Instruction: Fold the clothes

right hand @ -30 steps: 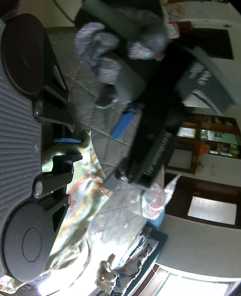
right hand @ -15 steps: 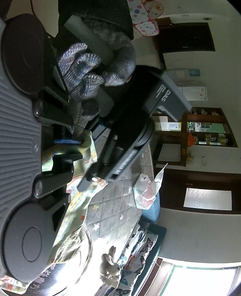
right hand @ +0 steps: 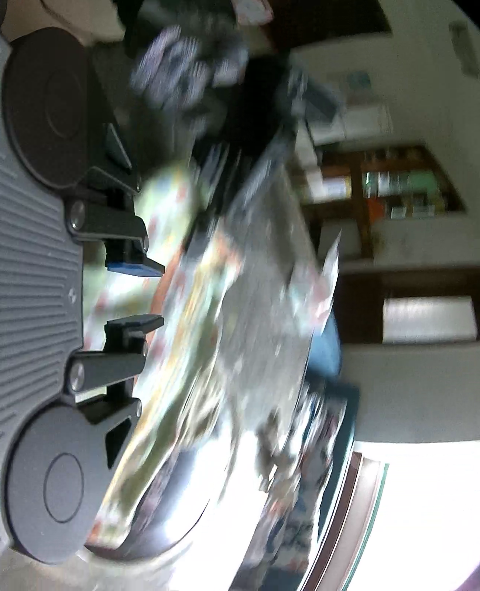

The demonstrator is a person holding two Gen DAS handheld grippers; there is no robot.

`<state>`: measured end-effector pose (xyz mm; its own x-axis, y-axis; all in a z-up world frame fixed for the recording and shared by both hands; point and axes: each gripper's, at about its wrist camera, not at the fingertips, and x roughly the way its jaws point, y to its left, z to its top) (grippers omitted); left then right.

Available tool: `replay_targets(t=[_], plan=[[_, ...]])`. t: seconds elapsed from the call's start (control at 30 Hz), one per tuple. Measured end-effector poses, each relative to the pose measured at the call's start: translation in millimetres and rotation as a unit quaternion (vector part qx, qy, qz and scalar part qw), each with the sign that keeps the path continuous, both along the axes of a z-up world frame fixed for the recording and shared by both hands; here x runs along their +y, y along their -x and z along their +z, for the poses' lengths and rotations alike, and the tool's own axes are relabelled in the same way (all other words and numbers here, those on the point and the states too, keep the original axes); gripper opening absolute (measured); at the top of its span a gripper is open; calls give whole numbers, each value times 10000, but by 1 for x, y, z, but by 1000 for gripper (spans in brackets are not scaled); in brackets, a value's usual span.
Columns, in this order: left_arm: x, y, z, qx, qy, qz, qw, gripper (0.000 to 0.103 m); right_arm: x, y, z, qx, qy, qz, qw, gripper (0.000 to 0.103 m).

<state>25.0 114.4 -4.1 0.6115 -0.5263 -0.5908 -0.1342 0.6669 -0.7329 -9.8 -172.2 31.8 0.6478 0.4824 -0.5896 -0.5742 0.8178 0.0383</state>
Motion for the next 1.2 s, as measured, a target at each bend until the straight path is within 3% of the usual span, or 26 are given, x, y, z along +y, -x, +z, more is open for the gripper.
replay_targets(t=[0.2, 0.4, 0.7, 0.83, 0.97, 1.13, 1.2], plan=[[0, 0, -1, -7, 1, -9, 10000, 13, -48, -33, -19, 259, 142, -1035, 9942, 20], [0, -2, -1, 0, 19, -7, 10000, 13, -85, -47, -32, 258, 450, -1678, 9845, 20], [-3, -2, -1, -24, -28, -21, 10000, 13, -104, -49, -32, 233, 388, -2036, 9780, 34], [-3, -2, 0, -34, -61, -35, 10000, 13, -108, -53, -34, 392, 101, -2112, 9766, 44], [-5, -2, 2, -65, -137, -59, 9999, 13, -103, -52, -38, 462, 7, -2087, 9769, 42], [-9, -1, 5, -115, -332, -102, 9993, 13, -99, -49, -34, 519, -46, -2005, 9783, 14], [-11, 0, 7, -153, -450, -115, 9988, 13, -99, -48, -31, 491, -45, -2005, 9785, 9]])
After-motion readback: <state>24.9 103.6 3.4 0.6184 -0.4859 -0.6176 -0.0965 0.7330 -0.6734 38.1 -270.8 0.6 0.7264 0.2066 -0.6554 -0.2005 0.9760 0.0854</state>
